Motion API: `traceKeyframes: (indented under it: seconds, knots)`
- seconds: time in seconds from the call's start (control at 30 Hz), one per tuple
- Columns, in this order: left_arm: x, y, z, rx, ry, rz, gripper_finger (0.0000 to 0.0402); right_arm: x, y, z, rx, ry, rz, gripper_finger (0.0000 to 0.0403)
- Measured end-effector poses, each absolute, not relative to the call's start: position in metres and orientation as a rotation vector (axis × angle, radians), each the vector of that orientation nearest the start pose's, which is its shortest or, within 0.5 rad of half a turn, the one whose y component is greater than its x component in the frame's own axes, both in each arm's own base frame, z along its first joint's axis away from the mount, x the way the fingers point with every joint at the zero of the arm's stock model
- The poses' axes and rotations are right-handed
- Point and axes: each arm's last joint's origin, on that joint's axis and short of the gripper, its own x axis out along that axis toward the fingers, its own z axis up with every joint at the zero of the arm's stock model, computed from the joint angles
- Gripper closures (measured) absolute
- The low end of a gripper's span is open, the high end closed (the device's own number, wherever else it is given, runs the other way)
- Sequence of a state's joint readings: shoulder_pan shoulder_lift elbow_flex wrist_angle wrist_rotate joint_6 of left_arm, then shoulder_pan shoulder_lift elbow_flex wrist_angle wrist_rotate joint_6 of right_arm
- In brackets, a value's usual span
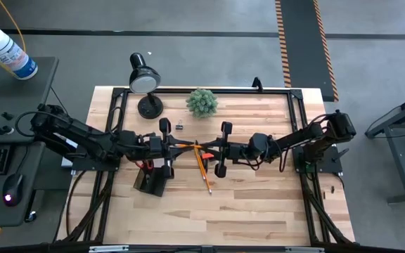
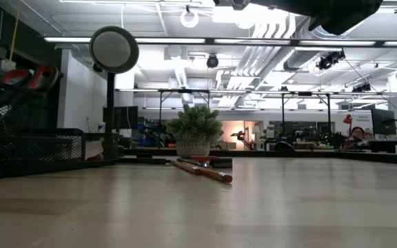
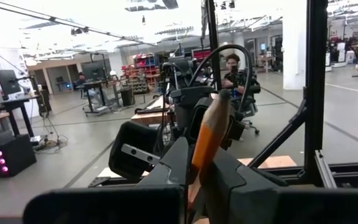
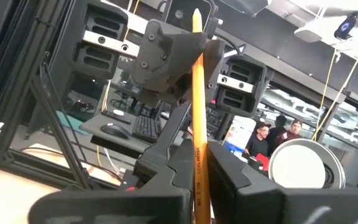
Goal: Pick and place office supplies into organizer
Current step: Put the left orange pencil into the desk organizer
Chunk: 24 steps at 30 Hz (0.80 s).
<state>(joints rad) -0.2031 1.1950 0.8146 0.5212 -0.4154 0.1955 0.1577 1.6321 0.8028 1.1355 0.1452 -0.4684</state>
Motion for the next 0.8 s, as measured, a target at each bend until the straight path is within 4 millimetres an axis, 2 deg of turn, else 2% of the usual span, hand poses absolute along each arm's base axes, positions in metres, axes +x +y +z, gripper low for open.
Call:
traceKeyframes:
  seconds: [0.1,0.3,0.47,0.6,0.8]
  knots:
    - [0.263,-0.042,0.327,0.152,-0.111,0.226,0.0394,0.335,0.048,0.255,-0.408,-0.282,-0.071,0.0366]
    - [0.263,-0.042,0.327,0.163,-0.111,0.226,0.0397,0.336,0.048,0.252,-0.409,-0.249,-0.082,0.0269]
    - [0.263,-0.042,0.327,0.169,-0.111,0.229,0.0398,0.337,0.046,0.245,-0.416,-0.156,-0.138,0.0212]
    - [0.258,-0.041,0.328,0.176,-0.080,0.245,0.0399,0.337,0.046,0.238,-0.466,-0.058,-0.205,0.0189]
    - [0.241,-0.037,0.333,0.146,-0.024,0.264,0.0399,0.335,0.051,0.233,-0.520,0.033,-0.298,0.0183]
